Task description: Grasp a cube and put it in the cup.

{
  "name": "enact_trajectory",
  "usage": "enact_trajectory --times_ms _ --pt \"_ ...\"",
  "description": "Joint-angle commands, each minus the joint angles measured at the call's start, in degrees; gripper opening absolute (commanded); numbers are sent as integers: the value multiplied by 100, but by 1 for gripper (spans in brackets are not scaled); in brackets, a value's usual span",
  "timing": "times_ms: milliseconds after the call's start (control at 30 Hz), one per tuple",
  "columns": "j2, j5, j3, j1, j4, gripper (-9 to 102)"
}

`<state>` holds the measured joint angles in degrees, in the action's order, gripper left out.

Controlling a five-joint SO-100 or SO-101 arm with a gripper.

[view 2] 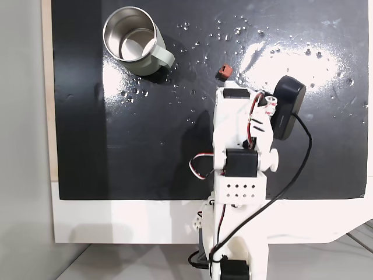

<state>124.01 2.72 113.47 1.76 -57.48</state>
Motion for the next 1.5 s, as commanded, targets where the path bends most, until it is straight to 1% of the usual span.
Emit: enact_trajectory --times_ms 0,367,500,767,1000,1067,1167,1233,1267,1467 --pt "-844 272 -1257 105 -352 0" --pt "-2997 1767 -3252 237 -1248 0" --pt "-3621 2092 -3797 193 -1468 0" --pt "-4113 2593 -4069 79 -1617 0" --pt "-4271 2830 -4096 79 -1661 0" --pt "-4280 2927 -4078 114 -1687 4" --pt "-4324 3041 -4140 123 -1846 20" --pt "-4324 3032 -4104 114 -1854 27" --pt "-4324 3050 -4096 123 -1854 28" --pt "-4438 3050 -4104 132 -1837 29"
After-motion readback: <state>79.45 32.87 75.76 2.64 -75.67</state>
